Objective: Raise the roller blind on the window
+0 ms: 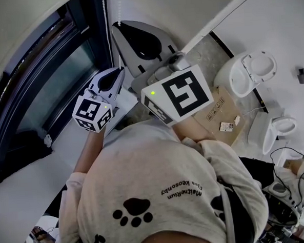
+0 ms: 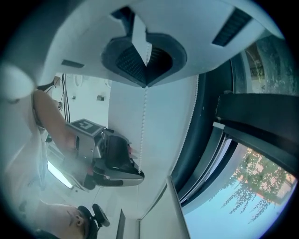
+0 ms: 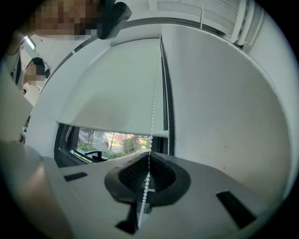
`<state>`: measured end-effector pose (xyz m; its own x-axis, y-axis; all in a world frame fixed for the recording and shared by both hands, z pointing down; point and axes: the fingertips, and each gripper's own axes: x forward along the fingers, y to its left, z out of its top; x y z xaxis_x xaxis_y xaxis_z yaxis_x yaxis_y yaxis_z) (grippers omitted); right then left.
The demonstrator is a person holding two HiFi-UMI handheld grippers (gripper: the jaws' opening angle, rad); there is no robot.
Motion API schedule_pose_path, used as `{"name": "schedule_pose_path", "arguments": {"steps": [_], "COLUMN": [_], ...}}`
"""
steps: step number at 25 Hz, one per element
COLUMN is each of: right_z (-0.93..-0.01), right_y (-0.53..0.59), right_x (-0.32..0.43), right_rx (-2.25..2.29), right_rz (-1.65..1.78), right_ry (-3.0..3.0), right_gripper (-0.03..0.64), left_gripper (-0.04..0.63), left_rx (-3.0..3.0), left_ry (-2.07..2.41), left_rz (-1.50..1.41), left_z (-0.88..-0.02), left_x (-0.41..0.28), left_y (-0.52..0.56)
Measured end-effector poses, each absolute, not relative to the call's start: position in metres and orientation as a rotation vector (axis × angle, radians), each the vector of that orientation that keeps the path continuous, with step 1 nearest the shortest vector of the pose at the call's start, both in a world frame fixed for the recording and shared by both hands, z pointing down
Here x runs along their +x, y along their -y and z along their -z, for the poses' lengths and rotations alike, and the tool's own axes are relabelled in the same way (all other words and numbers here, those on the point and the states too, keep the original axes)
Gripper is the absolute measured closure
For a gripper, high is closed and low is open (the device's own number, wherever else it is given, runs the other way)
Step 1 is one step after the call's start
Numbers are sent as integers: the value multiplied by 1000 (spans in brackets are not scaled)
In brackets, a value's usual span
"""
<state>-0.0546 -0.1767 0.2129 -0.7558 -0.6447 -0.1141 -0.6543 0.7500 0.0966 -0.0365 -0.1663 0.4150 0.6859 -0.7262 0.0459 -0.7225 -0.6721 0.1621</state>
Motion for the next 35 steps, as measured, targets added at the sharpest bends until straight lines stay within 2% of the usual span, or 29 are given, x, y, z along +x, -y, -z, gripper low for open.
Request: {"name": "schedule_pose_path", "arguments": {"steps": [24, 35], "right_z": [-348, -371], "right_y": [173, 173], "right_x": [-58, -62], "right_rx": [-1169, -1175], "right_rz": [-57, -30], "right_ry": [-2978, -2991], "right_gripper": [607, 607], "left_gripper": [588, 586], "left_rx": [2544, 2504], "left_ry": [1200, 1189], "left_rz": [-237, -264], "left_z": [-548, -571], "left_x": [-50, -55], "left_y": [146, 141]}}
